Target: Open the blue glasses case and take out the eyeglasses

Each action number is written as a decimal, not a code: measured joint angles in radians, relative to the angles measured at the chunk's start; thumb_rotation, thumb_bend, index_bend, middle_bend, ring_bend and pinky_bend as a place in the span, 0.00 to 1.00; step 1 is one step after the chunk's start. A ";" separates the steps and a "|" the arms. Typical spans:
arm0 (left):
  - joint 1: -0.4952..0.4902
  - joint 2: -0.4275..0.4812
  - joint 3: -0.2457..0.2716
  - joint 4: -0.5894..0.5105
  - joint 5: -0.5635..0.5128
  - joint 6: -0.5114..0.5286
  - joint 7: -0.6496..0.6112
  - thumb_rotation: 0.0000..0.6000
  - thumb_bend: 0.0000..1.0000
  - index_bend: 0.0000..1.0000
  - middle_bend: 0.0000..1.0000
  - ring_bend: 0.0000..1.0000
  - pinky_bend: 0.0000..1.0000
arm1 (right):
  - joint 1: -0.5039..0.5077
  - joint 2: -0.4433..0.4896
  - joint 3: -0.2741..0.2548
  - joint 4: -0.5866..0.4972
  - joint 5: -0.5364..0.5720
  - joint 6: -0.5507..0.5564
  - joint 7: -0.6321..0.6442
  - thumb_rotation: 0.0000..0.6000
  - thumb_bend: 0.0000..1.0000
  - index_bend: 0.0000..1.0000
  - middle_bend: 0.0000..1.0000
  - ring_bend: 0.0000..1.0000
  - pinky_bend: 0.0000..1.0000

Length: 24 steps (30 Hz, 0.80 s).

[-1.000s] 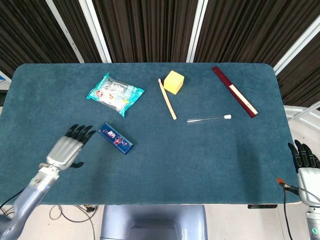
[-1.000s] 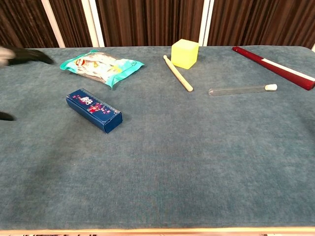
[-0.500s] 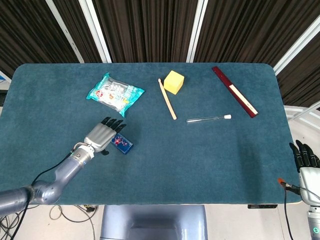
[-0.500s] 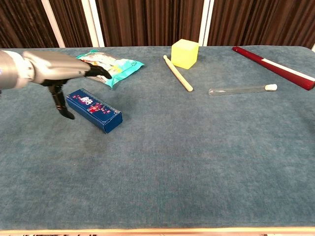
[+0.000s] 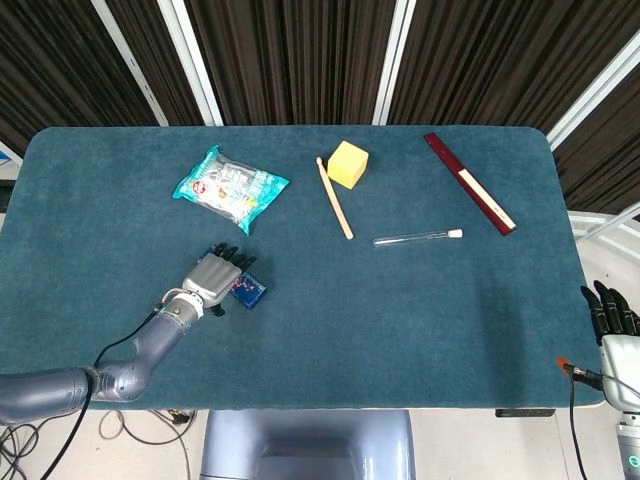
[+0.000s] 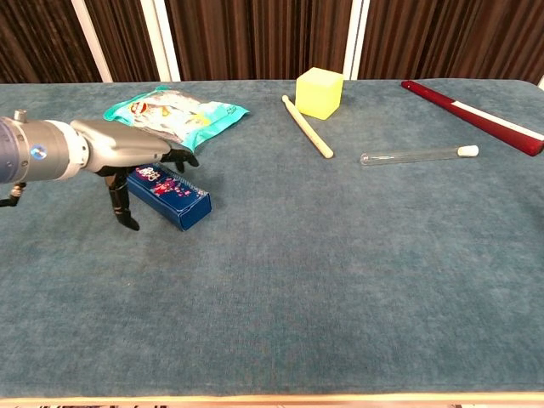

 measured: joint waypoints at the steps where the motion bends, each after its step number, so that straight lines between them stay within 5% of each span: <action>1: 0.000 0.005 0.005 -0.004 -0.007 0.004 0.001 1.00 0.07 0.00 0.16 0.00 0.00 | 0.000 0.000 0.000 -0.001 0.000 0.000 0.000 1.00 0.12 0.00 0.00 0.00 0.19; 15: 0.046 0.110 0.076 -0.104 0.008 0.055 -0.070 1.00 0.07 0.00 0.20 0.00 0.00 | -0.003 -0.001 0.000 -0.009 0.002 0.002 -0.005 1.00 0.12 0.00 0.00 0.00 0.19; 24: 0.080 0.095 0.083 -0.090 0.058 0.113 -0.130 1.00 0.14 0.00 0.04 0.00 0.00 | -0.004 0.002 -0.001 -0.016 0.009 -0.002 -0.001 1.00 0.12 0.00 0.00 0.00 0.19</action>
